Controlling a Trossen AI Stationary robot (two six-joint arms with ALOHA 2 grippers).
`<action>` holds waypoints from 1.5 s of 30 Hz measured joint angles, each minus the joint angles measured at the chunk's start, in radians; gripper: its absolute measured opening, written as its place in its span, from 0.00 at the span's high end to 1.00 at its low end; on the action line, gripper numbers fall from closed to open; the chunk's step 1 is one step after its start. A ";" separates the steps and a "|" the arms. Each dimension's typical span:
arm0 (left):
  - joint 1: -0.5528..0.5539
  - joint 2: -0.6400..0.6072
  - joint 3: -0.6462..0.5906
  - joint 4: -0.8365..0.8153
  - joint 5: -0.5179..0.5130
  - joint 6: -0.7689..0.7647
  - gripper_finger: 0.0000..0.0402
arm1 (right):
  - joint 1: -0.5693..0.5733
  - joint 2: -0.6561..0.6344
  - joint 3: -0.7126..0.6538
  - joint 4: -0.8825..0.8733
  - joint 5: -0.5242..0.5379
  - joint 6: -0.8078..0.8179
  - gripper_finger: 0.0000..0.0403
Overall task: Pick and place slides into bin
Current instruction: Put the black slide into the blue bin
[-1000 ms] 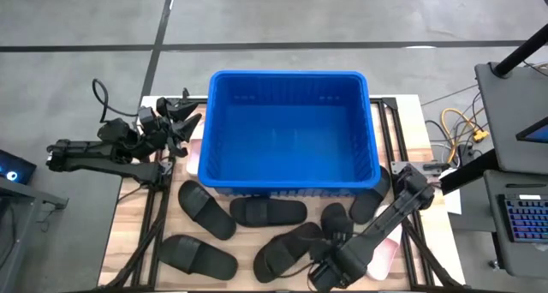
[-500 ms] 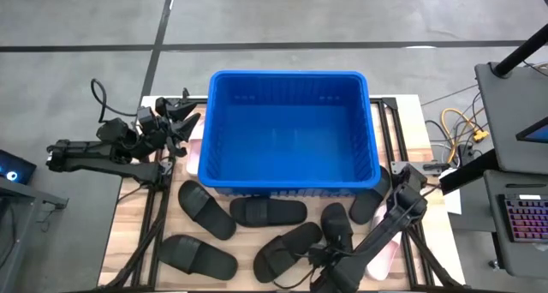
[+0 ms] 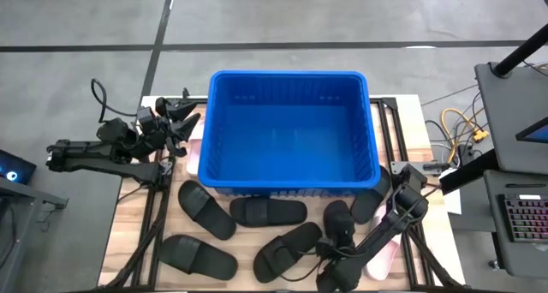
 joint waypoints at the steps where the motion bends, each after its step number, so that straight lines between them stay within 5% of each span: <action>1: 0.000 0.000 0.000 0.000 0.000 0.000 0.55 | 0.000 0.000 -0.002 -0.002 0.006 0.005 0.46; 21: -0.001 0.007 0.000 0.001 0.000 -0.001 0.55 | -0.001 0.000 0.021 -0.002 0.139 0.045 0.46; 45: 0.000 0.007 0.000 0.000 0.000 0.000 0.55 | -0.008 -0.001 -0.151 0.008 0.261 0.015 0.50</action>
